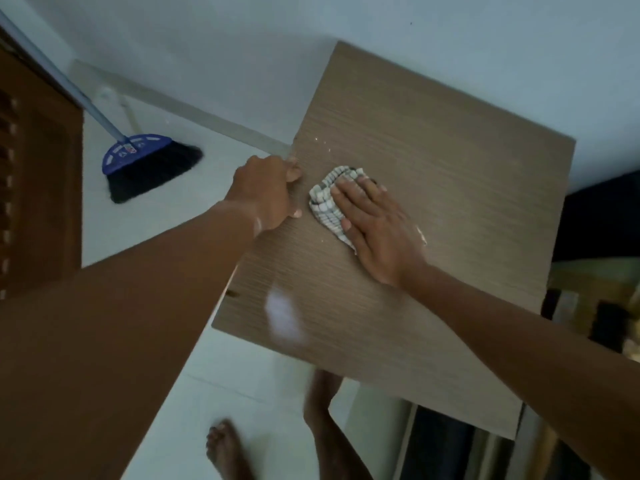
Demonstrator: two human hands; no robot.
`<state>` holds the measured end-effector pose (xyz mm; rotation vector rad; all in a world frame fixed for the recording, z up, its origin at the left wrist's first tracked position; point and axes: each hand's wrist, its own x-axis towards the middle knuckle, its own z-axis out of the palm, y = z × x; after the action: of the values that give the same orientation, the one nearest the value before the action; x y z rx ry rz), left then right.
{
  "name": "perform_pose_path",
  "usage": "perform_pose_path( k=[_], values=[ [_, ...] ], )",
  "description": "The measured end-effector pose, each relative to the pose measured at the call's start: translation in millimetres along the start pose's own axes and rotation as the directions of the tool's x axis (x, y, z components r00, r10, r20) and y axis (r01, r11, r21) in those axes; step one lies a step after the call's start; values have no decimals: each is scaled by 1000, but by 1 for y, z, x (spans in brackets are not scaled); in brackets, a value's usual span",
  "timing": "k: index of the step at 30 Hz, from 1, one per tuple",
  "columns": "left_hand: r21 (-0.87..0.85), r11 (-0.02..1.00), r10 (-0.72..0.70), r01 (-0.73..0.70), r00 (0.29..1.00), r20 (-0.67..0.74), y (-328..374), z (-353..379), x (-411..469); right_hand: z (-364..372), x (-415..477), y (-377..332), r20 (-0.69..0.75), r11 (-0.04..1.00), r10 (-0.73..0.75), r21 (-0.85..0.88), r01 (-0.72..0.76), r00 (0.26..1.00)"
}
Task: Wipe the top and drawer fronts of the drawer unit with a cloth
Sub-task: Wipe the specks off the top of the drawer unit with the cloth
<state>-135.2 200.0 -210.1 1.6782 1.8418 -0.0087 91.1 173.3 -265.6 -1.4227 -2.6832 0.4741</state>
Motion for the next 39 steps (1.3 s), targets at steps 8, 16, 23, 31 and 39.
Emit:
perform_pose_path(
  k=[8,16,23,31,39],
  values=[
    [-238,971,-22,-1,995,-96,-68,28,-78,39,-83,-104,36,998,35,-61,-32,999],
    [-467,882,-121,63,988,-96,-107,51,-113,71,-115,-163,-70,997,-71,-2,71,995],
    [-399,915,-109,63,990,-93,-106,47,-122,74,-148,-186,-116,968,-53,236,80,992],
    [-296,953,-85,64,995,-58,-96,34,-118,18,-95,-201,-86,450,557,868,-212,826],
    [-242,964,-120,108,992,-35,-69,22,-75,-36,-30,-150,476,-404,605,874,-269,638]
  ],
)
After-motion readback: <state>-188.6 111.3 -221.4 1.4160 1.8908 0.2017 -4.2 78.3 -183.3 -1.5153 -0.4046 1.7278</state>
